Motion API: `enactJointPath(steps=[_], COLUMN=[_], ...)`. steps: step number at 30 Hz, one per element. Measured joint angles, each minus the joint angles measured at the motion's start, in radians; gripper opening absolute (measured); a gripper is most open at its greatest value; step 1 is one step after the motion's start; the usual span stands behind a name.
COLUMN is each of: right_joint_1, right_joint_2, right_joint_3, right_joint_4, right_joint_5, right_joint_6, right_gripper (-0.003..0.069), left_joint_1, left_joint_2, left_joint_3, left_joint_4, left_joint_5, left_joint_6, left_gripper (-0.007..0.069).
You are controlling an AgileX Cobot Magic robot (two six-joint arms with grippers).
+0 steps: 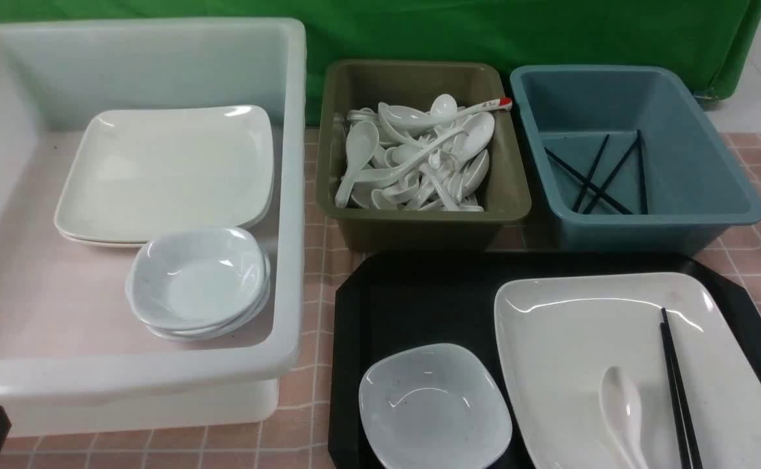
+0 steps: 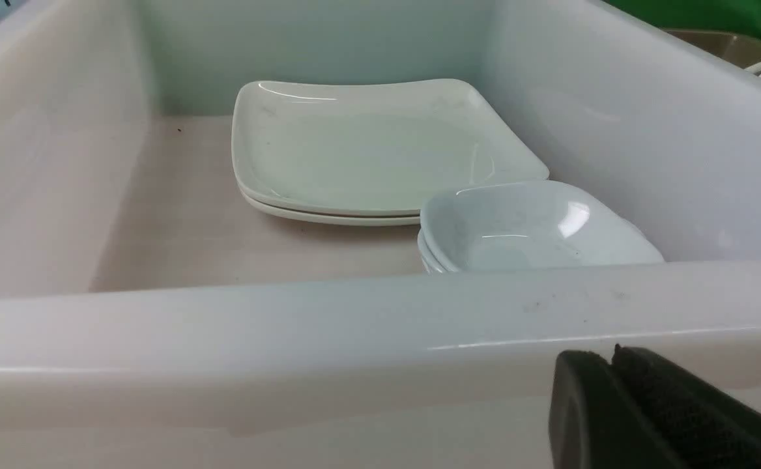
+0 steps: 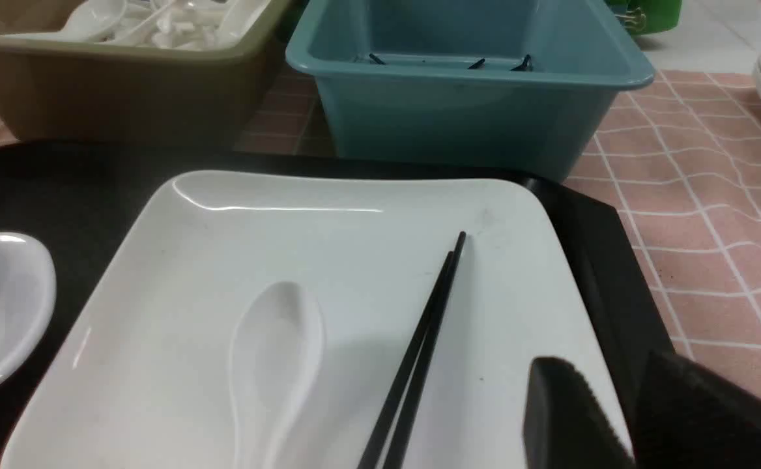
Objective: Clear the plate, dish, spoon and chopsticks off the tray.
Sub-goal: Use the right arm to grab a pair of chopsticks from the plate
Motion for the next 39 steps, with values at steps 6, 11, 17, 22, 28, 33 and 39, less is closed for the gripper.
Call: enactJointPath(steps=[6, 11, 17, 22, 28, 33, 39], right_joint_1=[0.000, 0.000, 0.000, 0.000, 0.000, 0.000, 0.000], right_joint_2=[0.000, 0.000, 0.000, 0.000, 0.000, 0.000, 0.000], right_joint_3=[0.000, 0.000, 0.000, 0.000, 0.000, 0.000, 0.000], right_joint_4=[0.000, 0.000, 0.000, 0.000, 0.000, 0.000, 0.006], right_joint_5=[0.000, 0.000, 0.000, 0.000, 0.000, 0.000, 0.000], right_joint_6=[0.000, 0.000, 0.000, 0.000, 0.000, 0.000, 0.033], right_gripper=[0.0242, 0.0242, 0.0242, 0.0242, 0.0242, 0.0242, 0.0242], left_joint_1=[0.000, 0.000, 0.000, 0.000, 0.000, 0.000, 0.000], left_joint_2=[0.000, 0.000, 0.000, 0.000, 0.000, 0.000, 0.000], left_joint_3=[0.000, 0.000, 0.000, 0.000, 0.000, 0.000, 0.000], left_joint_4=[0.000, 0.000, 0.000, 0.000, 0.000, 0.000, 0.000], left_joint_5=[0.000, 0.000, 0.000, 0.000, 0.000, 0.000, 0.000], left_joint_6=[0.000, 0.000, 0.000, 0.000, 0.000, 0.000, 0.000], left_gripper=[0.0020, 0.0020, 0.0020, 0.0020, 0.0020, 0.0020, 0.0020])
